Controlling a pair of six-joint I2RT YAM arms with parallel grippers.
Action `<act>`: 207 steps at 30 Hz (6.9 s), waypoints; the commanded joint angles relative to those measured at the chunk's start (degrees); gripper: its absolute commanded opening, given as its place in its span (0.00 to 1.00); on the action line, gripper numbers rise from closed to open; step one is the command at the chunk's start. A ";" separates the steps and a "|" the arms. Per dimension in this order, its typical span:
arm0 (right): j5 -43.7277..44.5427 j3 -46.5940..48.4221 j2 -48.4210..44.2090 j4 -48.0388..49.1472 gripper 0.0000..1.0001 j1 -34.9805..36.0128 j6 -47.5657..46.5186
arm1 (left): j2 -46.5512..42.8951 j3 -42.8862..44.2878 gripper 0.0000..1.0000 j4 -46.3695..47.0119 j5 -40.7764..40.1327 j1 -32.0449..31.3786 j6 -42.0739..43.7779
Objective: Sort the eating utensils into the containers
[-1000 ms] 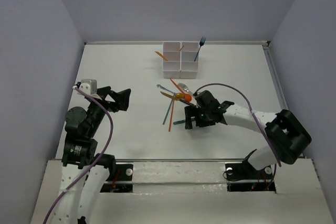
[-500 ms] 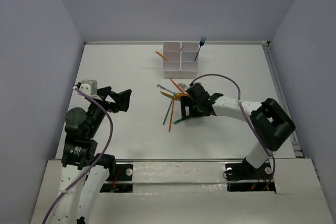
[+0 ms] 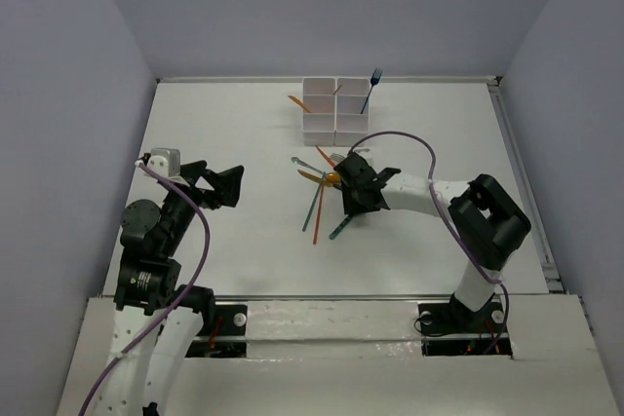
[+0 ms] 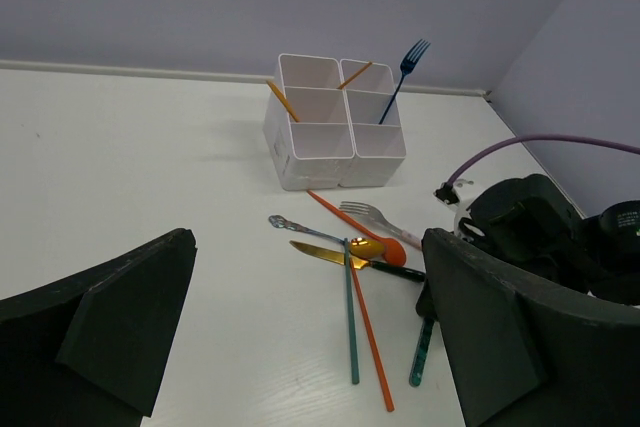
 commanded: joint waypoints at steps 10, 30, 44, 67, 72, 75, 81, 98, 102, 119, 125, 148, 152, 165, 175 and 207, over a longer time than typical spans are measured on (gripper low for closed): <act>1.17 -9.75 -4.63 -4.51 0.23 0.72 1.93 | 0.27 0.13 0.99 2.35 -0.07 -0.24 0.06; 9.94 -8.26 -25.10 -1.19 0.00 0.72 -0.94 | 0.71 0.05 0.99 2.53 0.19 -0.24 0.06; 16.46 2.45 -18.19 56.30 0.00 -8.85 -29.26 | 0.98 0.05 0.99 2.53 0.72 -0.24 0.15; -2.01 34.37 23.22 72.04 0.00 -19.58 -28.39 | 1.50 0.40 0.99 2.53 0.45 0.81 0.68; -2.54 28.41 22.88 75.56 0.00 -19.58 -27.43 | 1.42 0.40 0.99 2.44 0.63 1.34 0.59; -2.63 26.64 22.52 76.53 0.00 -19.58 -26.90 | 1.15 0.31 0.99 2.62 0.63 1.87 0.59; -2.80 24.27 22.87 77.76 0.00 -19.58 -26.81 | 1.24 0.31 0.99 2.62 0.80 1.87 0.50; -8.68 17.15 11.64 65.99 0.72 -19.58 -22.59 | -0.43 0.13 0.99 2.53 -0.16 1.87 0.50; -10.35 11.71 2.68 59.85 0.71 -19.58 -23.03 | -0.26 0.13 0.99 2.53 -0.16 2.39 0.41; -19.06 10.54 -7.28 -1.15 0.65 -19.58 -26.19 | 1.85 -0.13 0.99 2.79 1.51 2.40 -0.03; -19.94 15.11 -1.75 -6.70 0.67 -19.58 -29.53 | 1.50 -0.13 0.99 2.35 0.98 2.40 0.15; -22.76 29.17 16.80 -14.08 0.54 -18.44 -36.83 | 2.64 0.22 0.99 2.53 1.33 1.34 0.24; -21.43 31.20 18.82 -14.17 0.41 -17.30 -37.26 | 2.82 0.22 0.99 2.62 1.51 0.81 0.32; -17.58 29.36 13.39 -14.96 0.00 -16.07 -38.85 | 2.73 0.31 0.99 2.44 1.07 0.81 0.41; -12.82 25.49 -3.75 -13.03 0.00 -14.40 -36.83 | 2.82 0.31 0.99 2.27 0.89 0.81 0.41; 2.30 24.70 14.96 68.71 0.00 -14.93 -28.57 | 2.65 0.49 0.99 2.18 0.80 0.29 0.50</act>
